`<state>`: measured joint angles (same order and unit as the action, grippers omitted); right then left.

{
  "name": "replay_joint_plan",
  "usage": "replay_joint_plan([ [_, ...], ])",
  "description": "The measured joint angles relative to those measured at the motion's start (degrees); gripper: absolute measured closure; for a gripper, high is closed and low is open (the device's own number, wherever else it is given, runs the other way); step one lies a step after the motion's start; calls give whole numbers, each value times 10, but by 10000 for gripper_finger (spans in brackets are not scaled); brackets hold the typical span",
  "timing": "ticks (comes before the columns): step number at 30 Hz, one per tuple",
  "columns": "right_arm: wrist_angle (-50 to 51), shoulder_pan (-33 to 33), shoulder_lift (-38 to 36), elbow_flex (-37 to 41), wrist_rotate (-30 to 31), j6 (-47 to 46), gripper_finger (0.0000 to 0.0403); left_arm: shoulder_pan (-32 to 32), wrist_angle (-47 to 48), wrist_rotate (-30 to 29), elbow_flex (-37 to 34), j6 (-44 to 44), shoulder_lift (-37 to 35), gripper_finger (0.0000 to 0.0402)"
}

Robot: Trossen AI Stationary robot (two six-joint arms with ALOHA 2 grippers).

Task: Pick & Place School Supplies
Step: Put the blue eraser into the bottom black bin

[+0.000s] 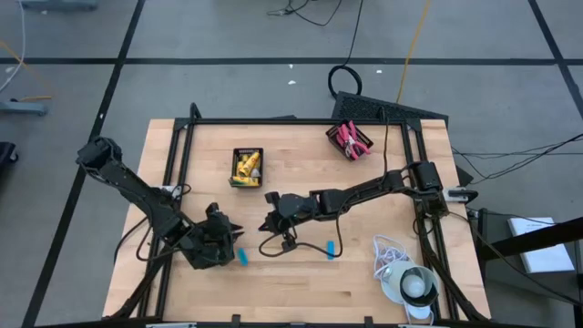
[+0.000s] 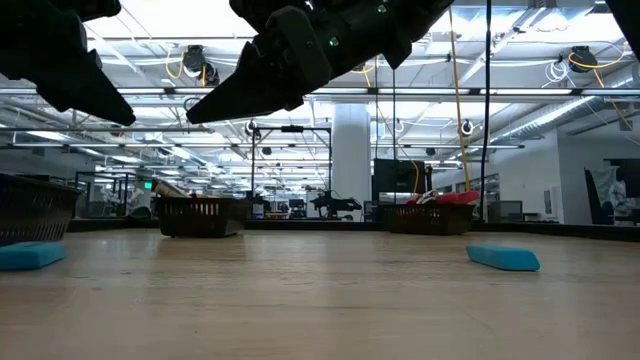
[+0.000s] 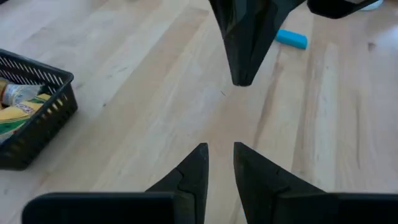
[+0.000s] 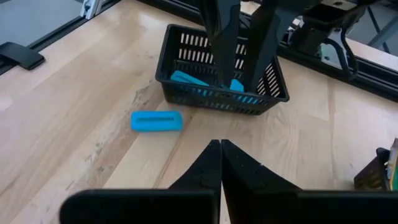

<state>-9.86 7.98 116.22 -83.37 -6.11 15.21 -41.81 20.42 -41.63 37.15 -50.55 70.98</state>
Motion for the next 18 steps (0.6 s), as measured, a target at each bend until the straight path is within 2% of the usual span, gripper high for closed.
replay_joint_plan([
  [5, 27, 0, 0, 0, 0, 4, 399, 4, 0, 52, 0, 5, 0, 325],
  [13, 102, -4, -2, 0, 3, 17, 402, 3, -75, 239, 0, 67, 8, 325],
  [18, 141, -5, -9, 0, 46, 2, 358, 14, -102, 288, 0, 79, 42, 325],
])
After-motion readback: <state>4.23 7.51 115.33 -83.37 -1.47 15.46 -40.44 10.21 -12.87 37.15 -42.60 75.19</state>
